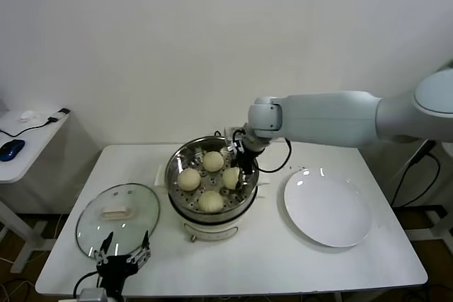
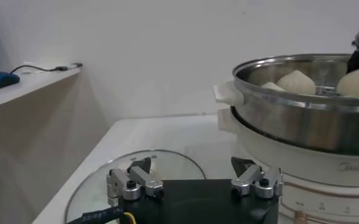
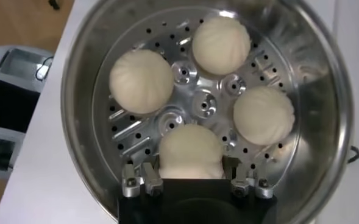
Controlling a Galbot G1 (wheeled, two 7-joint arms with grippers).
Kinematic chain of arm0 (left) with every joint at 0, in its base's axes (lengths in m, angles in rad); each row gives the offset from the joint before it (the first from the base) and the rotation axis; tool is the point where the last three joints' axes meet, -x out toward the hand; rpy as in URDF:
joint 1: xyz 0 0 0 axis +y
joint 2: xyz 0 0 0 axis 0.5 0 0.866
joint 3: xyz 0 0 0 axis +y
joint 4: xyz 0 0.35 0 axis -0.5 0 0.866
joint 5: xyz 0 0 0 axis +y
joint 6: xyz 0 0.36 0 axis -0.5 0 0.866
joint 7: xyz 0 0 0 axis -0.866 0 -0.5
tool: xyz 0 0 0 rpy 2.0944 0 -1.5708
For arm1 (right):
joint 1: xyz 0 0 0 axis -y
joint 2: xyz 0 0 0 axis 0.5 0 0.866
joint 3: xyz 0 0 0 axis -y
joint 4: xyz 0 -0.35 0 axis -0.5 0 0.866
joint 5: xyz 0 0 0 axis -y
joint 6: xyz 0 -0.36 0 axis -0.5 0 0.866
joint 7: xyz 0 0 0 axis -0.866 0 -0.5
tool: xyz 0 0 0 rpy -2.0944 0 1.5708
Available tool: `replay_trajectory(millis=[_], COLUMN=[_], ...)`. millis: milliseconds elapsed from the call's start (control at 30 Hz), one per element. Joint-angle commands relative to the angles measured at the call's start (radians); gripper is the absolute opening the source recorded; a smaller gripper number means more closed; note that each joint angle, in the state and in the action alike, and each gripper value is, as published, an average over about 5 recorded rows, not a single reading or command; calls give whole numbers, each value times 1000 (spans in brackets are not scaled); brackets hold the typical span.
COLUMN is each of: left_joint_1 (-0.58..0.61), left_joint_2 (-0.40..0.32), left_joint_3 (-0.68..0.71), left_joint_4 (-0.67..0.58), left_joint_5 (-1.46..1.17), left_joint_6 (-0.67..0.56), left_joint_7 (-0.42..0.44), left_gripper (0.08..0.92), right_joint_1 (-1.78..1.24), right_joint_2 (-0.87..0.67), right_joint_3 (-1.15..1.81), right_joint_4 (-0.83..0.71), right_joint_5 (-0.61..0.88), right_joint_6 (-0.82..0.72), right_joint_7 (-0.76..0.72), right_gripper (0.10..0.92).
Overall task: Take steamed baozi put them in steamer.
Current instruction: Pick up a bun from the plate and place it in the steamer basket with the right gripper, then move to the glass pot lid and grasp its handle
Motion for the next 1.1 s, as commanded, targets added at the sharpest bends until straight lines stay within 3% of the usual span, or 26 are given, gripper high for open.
replay_trajectory(millis=[33, 167, 400, 800, 933, 1100], left_joint_1=[-10, -16, -24, -22, -23, -26], left_joint_2=[1, 3, 7, 10, 10, 12], left_joint_3=[0, -2, -5, -6, -8, -9], left_joint_4=[3, 6, 8, -5, -11, -10], left_joint_5=[-7, -10, -11, -29, -30, -30], left_joint_6=[6, 7, 8, 7, 0, -14], left_joint_7=[2, 3, 6, 18, 22, 24], left_gripper=[823, 823, 823, 823, 823, 823], right_joint_1=[-58, -52, -10, 9, -57, -243], right_joint_2=[41, 46, 30, -187, -281, -391], right_joint_3=[-6, -1, 17, 253, 405, 679], right_joint_4=[-54, -63, -92, -90, -69, -38], right_joint_5=[-27, -31, -16, 163, 207, 117], right_joint_6=[-7, 12, 104, 195, 228, 252], right_joint_7=[9, -9, -114, -182, 53, 448], right_gripper=[670, 690, 816, 823, 823, 823])
